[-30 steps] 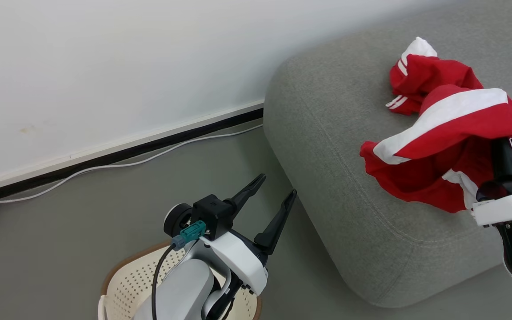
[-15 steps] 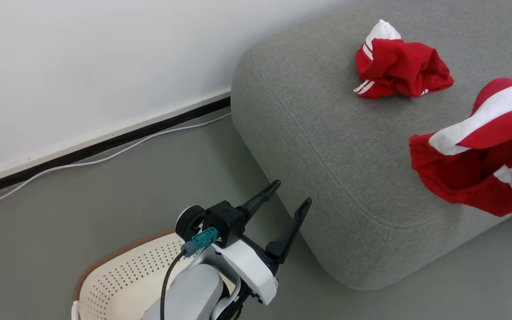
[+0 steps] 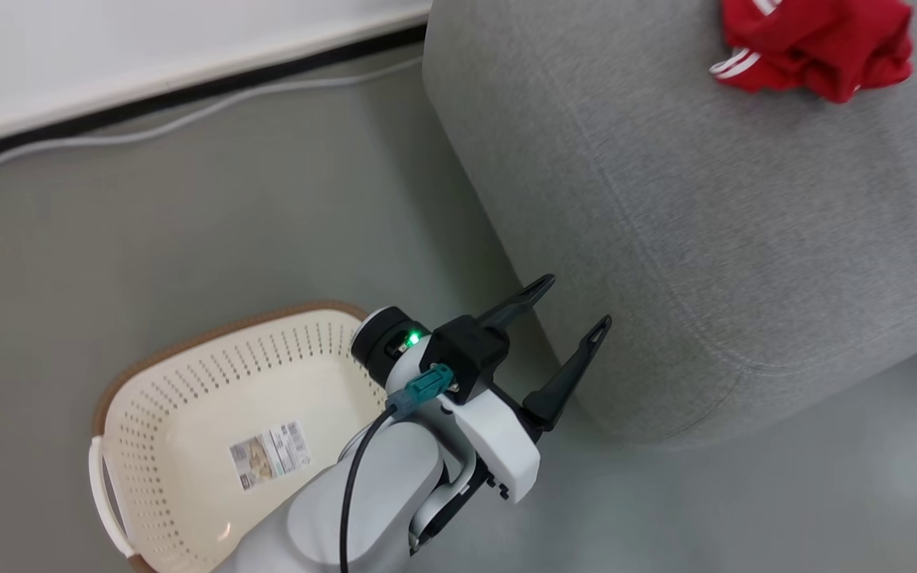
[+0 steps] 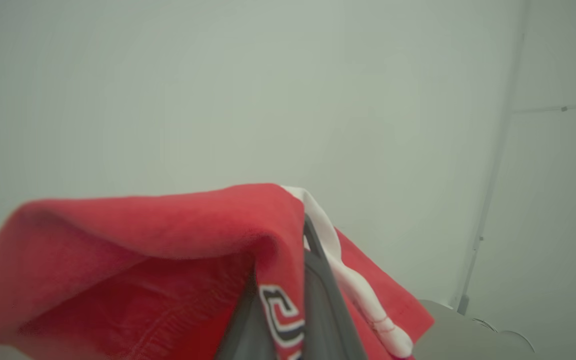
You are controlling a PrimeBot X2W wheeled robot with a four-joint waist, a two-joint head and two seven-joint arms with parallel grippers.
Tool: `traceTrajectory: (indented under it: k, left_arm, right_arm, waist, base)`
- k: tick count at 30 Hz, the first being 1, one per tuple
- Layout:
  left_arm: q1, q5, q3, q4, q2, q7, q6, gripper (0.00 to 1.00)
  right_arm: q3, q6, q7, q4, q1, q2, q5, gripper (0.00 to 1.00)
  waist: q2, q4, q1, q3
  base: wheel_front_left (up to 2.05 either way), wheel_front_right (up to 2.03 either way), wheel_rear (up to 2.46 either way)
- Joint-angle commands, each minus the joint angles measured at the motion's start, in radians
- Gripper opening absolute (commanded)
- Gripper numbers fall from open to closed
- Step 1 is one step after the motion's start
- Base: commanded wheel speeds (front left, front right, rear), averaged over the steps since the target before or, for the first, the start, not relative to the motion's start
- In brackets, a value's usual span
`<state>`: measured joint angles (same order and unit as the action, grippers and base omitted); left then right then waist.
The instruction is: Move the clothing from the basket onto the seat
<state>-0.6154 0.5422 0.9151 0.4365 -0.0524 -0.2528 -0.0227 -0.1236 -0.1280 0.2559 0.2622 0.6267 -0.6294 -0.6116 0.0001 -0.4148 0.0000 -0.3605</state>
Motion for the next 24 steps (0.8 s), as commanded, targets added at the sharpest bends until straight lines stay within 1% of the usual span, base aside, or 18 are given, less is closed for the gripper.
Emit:
traceTrajectory:
  k: [1,9,13,17,21,24]
  left_arm:
    - [-0.050,0.011,-0.006,-0.019,0.002,-0.009,0.014,1.00]
    - [-0.135,0.035,0.086,-0.032,0.002,-0.009,0.070,1.00]
    - [-0.159,0.046,0.118,-0.046,0.002,-0.009,0.097,1.00]
    - [-0.169,0.054,0.142,-0.059,0.002,-0.009,0.113,1.00]
    - [-0.173,0.063,0.162,-0.081,0.002,-0.009,0.135,1.00]
    - [-0.172,0.066,0.173,-0.100,0.002,-0.009,0.147,1.00]
  right_arm:
    - [-0.003,-0.003,0.006,-0.002,0.030,-0.067,0.001,0.00]
    - [-0.024,-0.003,0.006,0.126,0.225,-0.182,0.041,0.00]
    - [-0.056,-0.003,0.006,0.211,0.303,-0.221,0.073,0.00]
    - [-0.075,-0.003,0.006,0.283,0.357,-0.255,0.095,0.00]
    - [-0.055,-0.003,0.006,0.372,0.418,-0.282,0.113,0.00]
    - [-0.004,-0.003,0.006,0.424,0.447,-0.282,0.107,0.00]
  waist:
    - [-0.0001,0.034,0.0000,-0.080]
    - [-0.0001,0.099,0.0000,-0.204]
    - [-0.0001,0.137,0.0000,-0.248]
    - [-0.0001,0.169,0.0000,-0.275]
    - [-0.0001,0.212,0.0000,-0.305]
    - [-0.0001,0.241,0.0000,-0.320]
  base:
    - [0.00,0.00,0.00]
    - [0.00,0.00,0.00]
    - [0.00,0.00,0.00]
    - [0.00,0.00,0.00]
    - [0.00,0.00,0.00]
    - [0.00,0.00,0.00]
